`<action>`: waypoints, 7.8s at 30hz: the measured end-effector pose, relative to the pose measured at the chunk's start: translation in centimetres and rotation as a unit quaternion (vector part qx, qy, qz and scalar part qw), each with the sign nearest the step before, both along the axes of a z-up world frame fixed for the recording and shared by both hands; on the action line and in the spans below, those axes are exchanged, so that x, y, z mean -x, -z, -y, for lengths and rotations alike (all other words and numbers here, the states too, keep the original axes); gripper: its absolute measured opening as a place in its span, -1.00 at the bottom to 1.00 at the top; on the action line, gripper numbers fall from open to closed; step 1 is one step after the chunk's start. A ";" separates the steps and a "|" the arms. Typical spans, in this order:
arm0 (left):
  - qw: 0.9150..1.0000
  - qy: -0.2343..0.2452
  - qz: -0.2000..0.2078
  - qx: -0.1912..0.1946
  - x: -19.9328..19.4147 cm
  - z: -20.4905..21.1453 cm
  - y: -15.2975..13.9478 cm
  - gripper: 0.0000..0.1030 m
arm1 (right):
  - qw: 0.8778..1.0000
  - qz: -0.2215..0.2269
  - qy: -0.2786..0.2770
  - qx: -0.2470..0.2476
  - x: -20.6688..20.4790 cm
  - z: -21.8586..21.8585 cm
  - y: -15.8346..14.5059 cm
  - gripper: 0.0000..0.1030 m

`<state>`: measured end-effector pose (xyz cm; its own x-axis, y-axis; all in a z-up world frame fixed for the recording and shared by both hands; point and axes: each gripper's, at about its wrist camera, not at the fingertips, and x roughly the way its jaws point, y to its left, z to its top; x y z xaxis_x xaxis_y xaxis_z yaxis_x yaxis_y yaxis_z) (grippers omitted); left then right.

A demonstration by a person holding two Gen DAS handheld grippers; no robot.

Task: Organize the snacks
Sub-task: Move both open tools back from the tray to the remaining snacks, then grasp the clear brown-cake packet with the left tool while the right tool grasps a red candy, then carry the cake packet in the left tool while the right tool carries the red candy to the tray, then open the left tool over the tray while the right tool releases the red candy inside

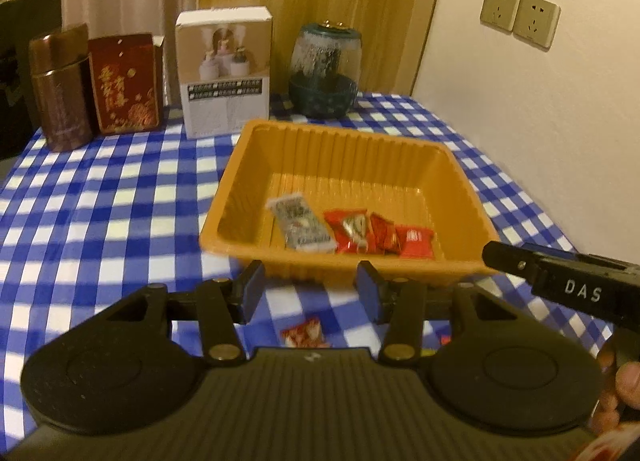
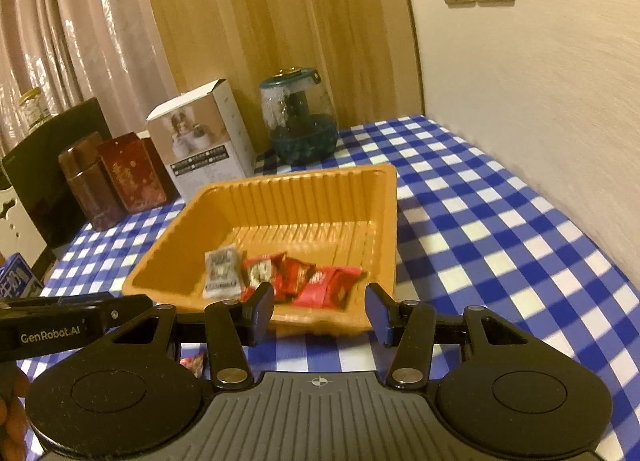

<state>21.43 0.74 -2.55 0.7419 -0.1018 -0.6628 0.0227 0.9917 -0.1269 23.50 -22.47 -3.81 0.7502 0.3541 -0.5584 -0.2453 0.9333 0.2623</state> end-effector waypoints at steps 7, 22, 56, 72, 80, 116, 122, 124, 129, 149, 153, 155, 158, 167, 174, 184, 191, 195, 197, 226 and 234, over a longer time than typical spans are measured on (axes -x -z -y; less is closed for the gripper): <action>1.000 -0.016 -0.017 0.008 3.2 -1.2 0.5 -0.06 | 1.000 -0.008 0.000 -0.002 2.6 0.4 0.0 -0.01; 0.997 -0.004 -0.068 -0.035 7.4 -4.6 2.3 0.01 | 0.998 -0.043 -0.036 0.034 5.2 0.0 1.5 0.03; 0.989 0.062 -0.106 -0.081 3.0 -3.8 7.4 -0.03 | 0.992 -0.101 -0.040 0.061 3.6 -1.0 4.3 0.12; 0.992 0.052 -0.101 -0.056 3.0 -4.8 7.1 -0.76 | 0.992 -0.104 -0.040 0.065 3.5 -1.3 4.6 0.12; 0.986 0.083 -0.078 -0.118 3.0 -3.9 7.3 -0.44 | 0.992 -0.103 -0.030 0.061 3.4 -1.0 4.5 0.12; 0.975 0.182 -0.062 -0.109 1.8 -1.7 6.8 -0.61 | 0.992 -0.111 -0.038 0.051 2.5 -1.8 5.1 0.12; 0.976 0.175 -0.065 -0.109 1.7 -2.2 7.1 -0.60 | 0.992 -0.115 -0.031 0.051 2.2 -1.9 5.5 0.11; 0.977 0.173 -0.066 -0.109 1.7 -2.3 7.3 -0.58 | 0.992 -0.118 -0.024 0.045 2.1 -1.7 5.6 0.08; 0.978 0.160 -0.064 -0.114 1.6 -2.3 7.7 -0.28 | 0.991 -0.120 -0.027 0.058 1.9 -2.1 6.0 -0.23; 0.978 0.173 -0.058 -0.100 1.9 -2.0 6.3 -0.61 | 0.994 -0.097 -0.017 0.044 2.3 -1.9 4.5 -0.53; 0.984 0.151 -0.042 -0.084 2.4 -2.2 4.5 -0.61 | 0.996 -0.081 -0.013 0.038 2.7 -1.7 3.6 -0.53; 0.986 0.142 -0.035 -0.078 2.6 -1.8 3.6 -0.61 | 0.997 -0.072 -0.012 0.037 2.9 -1.7 3.1 -0.53; 0.988 0.135 -0.020 -0.070 2.7 -0.8 2.3 -0.61 | 0.998 -0.051 -0.009 0.034 3.1 -1.7 2.2 -0.53; 0.995 0.097 0.008 -0.028 1.9 1.7 -0.4 -0.61 | 1.000 0.003 -0.005 0.030 3.2 -1.8 0.0 -0.53; 0.998 0.054 0.026 0.009 -0.4 1.6 -1.6 -0.61 | 1.000 0.017 0.007 0.019 2.0 -1.0 -0.7 -0.53; 0.999 0.017 0.034 -0.001 -4.5 1.5 -1.4 -0.61 | 0.999 0.027 0.022 0.017 -1.7 -0.7 -0.7 -0.53; 1.000 0.004 0.023 -0.003 -6.6 1.4 -0.4 -0.61 | 0.999 0.029 0.017 0.027 -3.6 -1.3 -0.2 -0.53; 1.000 0.000 0.017 -0.008 -7.8 1.4 0.2 -0.61 | 0.999 0.027 0.014 0.029 -4.7 -1.8 -0.1 -0.53; 1.000 0.001 0.015 -0.011 -8.2 1.5 0.4 -0.61 | 0.999 0.027 0.011 0.031 -5.1 -2.2 0.0 -0.53; 1.000 -0.015 -0.007 -0.008 -10.1 0.5 3.0 -0.33 | 0.999 -0.012 0.000 0.044 -7.8 -3.2 2.1 -0.53; 1.000 -0.016 -0.011 -0.011 -9.9 0.2 2.8 -0.33 | 0.999 -0.014 0.003 0.035 -7.8 -3.0 2.0 -0.53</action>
<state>31.36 0.55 -5.32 0.7290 -0.0643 -0.6815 -0.0110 0.9943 -0.1057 31.32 -19.47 -5.83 0.7354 0.3100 -0.6026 -0.2339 0.9507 0.2037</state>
